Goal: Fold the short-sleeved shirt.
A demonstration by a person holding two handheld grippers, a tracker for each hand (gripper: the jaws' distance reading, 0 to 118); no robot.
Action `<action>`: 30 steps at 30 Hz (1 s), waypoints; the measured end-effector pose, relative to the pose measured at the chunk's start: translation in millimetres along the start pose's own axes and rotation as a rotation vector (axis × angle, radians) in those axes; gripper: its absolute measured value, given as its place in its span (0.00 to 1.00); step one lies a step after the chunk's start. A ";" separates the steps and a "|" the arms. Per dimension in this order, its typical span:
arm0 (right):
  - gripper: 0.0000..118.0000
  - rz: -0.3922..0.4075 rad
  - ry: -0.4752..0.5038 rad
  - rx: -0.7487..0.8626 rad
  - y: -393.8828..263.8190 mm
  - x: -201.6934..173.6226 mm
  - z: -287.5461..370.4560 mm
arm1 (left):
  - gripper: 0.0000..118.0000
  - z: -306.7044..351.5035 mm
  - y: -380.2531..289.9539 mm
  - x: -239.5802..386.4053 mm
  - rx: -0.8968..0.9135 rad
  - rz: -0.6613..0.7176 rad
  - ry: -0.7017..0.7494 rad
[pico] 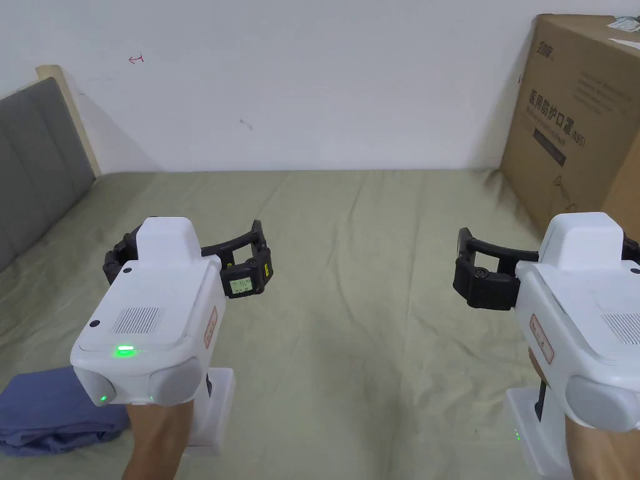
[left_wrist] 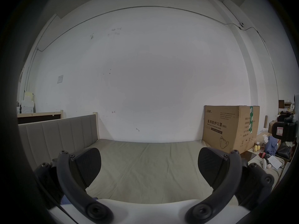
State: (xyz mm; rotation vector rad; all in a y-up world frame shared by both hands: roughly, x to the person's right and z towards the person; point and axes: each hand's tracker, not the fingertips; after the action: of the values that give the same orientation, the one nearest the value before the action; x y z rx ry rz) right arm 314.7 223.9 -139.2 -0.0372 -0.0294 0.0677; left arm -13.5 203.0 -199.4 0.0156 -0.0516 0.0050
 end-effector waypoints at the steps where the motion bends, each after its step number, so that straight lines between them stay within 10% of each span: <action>1: 1.00 0.001 0.000 0.001 0.1 0.0 0.0 | 1.00 0.1 0.1 0.5 0.001 -0.002 0.000; 30: 1.00 0.007 0.021 0.012 2.5 -3.0 -0.6 | 1.00 0.7 -1.0 1.0 0.010 -0.003 -0.015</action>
State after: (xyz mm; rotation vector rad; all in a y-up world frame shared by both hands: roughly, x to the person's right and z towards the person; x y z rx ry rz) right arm 311.5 226.2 -140.0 -0.0258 -0.0083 0.0748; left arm -12.6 202.0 -198.7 0.0254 -0.0668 0.0024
